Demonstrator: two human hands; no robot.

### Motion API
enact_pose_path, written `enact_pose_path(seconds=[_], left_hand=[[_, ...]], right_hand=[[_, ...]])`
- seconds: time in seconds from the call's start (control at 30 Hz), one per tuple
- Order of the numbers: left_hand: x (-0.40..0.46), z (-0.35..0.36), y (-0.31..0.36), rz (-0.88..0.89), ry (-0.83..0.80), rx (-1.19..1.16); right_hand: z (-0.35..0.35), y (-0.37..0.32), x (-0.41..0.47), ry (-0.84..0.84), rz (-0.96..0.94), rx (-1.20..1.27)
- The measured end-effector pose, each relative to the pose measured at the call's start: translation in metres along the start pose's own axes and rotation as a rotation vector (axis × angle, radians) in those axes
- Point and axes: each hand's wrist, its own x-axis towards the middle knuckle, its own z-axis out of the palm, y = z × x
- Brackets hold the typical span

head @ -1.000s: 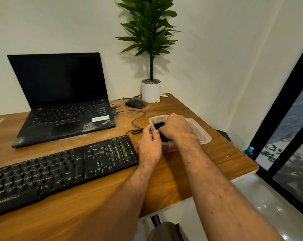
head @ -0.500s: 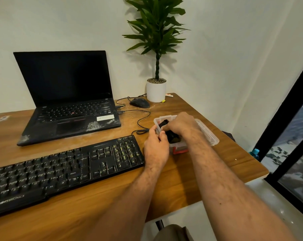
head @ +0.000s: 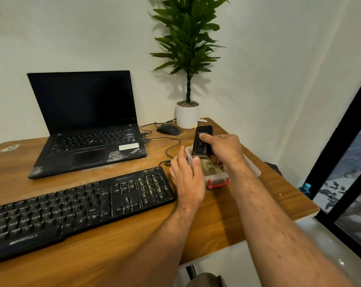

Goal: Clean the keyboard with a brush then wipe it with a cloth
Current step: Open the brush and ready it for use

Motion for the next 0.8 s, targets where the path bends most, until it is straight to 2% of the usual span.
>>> enact_pose_path(seconds=[0.07,0.13,0.2,0.27,0.47,0.8], left_hand=[[-0.001,-0.005,0.003,0.014,0.024,-0.092],[0.001,-0.016,0.008,-0.06,0.02,-0.306],[0.004,-0.032,0.01,-0.121,0.038,-0.493],[0.009,-0.051,0.005,-0.134,0.056,-0.558],[0.022,-0.112,-0.01,-0.151,0.112,-0.6],[0.033,-0.195,-0.022,-0.106,0.156,-0.627]], right_hand=[[0.003,0.001,-0.006,-0.102,0.056,0.246],[0.011,0.004,-0.011,-0.195,0.113,0.429],[0.02,0.005,-0.016,-0.256,0.137,0.519],[0.032,0.005,-0.021,-0.33,0.155,0.579],[0.08,-0.005,-0.044,-0.491,0.193,0.628],[0.163,-0.019,-0.079,-0.523,0.075,0.596]])
